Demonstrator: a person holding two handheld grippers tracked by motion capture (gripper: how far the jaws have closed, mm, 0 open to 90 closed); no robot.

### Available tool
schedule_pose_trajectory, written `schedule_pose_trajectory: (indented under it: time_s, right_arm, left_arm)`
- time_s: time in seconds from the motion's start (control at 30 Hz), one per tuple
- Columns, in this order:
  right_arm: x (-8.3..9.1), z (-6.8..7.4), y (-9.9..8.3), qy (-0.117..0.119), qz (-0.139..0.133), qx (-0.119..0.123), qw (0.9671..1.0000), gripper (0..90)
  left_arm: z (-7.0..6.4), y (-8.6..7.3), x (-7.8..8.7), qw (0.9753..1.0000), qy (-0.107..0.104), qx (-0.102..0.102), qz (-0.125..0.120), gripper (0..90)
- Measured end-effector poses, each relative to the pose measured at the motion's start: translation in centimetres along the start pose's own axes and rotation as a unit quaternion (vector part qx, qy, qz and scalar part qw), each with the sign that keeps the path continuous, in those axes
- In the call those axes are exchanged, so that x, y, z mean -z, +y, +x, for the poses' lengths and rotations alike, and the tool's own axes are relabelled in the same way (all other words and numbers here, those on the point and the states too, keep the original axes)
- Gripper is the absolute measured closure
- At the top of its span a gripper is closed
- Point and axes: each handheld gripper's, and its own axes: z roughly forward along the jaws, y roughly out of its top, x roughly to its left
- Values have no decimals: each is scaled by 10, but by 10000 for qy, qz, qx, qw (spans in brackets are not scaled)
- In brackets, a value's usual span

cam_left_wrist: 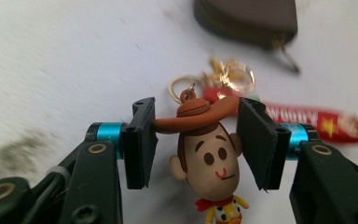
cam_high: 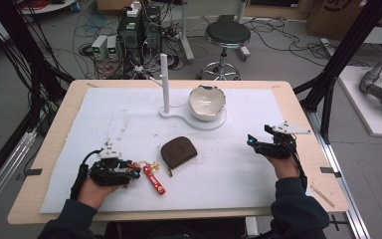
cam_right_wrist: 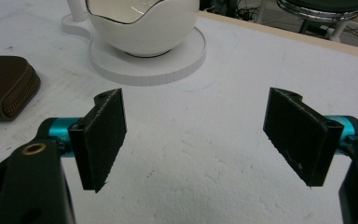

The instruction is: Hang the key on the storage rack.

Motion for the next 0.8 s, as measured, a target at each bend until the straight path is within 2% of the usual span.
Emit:
schedule_pose_trajectory:
  time_s: [0.03, 0.13, 0.23, 0.3, 0.33, 0.37, 0.4, 0.43, 0.47, 0.5, 0.57, 0.6, 0.63, 0.67, 0.7, 0.73, 0.8]
  right_arm:
    - [0, 0, 0, -3, -2, -21, 10000, 214]
    - [0, -1, 0, -6, -6, -31, 10000, 214]
    - [-1, -1, 0, -8, 0, -57, 10000, 214]
    - [-1, -1, 0, -13, -2, -47, 10000, 214]
    - [-1, -1, 0, -20, -12, -58, 10000, 214]
    - [-1, -1, 0, -20, -12, -58, 10000, 214]
    - [-2, -1, 0, -12, -10, -59, 10000, 215]
    - [-2, -1, 0, -7, -10, -64, 10000, 214]
    - [-3, -2, 0, -6, -9, -32, 10000, 215]
    - [-3, -1, 0, -5, 5, -47, 10000, 214]
    - [-4, -1, 0, 4, 8, -48, 10000, 215]
    - [-4, -1, 0, 1, 12, -31, 10000, 214]
    - [-4, -1, 0, 5, 12, -32, 10000, 215]
    - [-5, -2, 0, 8, 9, -31, 10000, 214]
    - [-5, -2, 0, 10, 8, -26, 10000, 214]
    - [-5, -2, 0, 17, -1, -23, 10000, 214]
    - [-5, -2, 0, 16, -3, -21, 10000, 215]
  left_arm:
    - [0, 0, 0, 10000, 0, 0, 0, 483]
    - [8, 10, 6, 9992, -51, 89, -374, 484]
    - [12, 20, 11, 9978, -72, 92, -646, 485]
    - [14, 25, 12, 9972, -84, 94, -741, 485]
    - [17, 36, 15, 9955, -118, 87, -932, 486]
    - [17, 36, 15, 9955, -118, 87, -932, 486]
    - [21, 50, 17, 9938, -147, 72, -1096, 486]
    - [21, 50, 17, 9938, -147, 72, -1096, 487]
    - [22, 57, 19, 9929, -167, 9, -1176, 487]
    - [22, 73, 21, 9909, -178, -93, -1328, 487]
    - [23, 88, 23, 9890, -187, -205, -1453, 488]
    - [24, 95, 23, 9880, -207, -209, -1514, 489]
    - [24, 95, 23, 9880, -207, -209, -1514, 489]
    - [25, 108, 23, 9859, -219, -199, -1649, 490]
    - [25, 108, 23, 9859, -219, -199, -1649, 493]
    - [27, 119, 21, 9838, -224, -181, -1768, 510]
    - [29, 125, 20, 9829, -238, -166, -1817, 511]
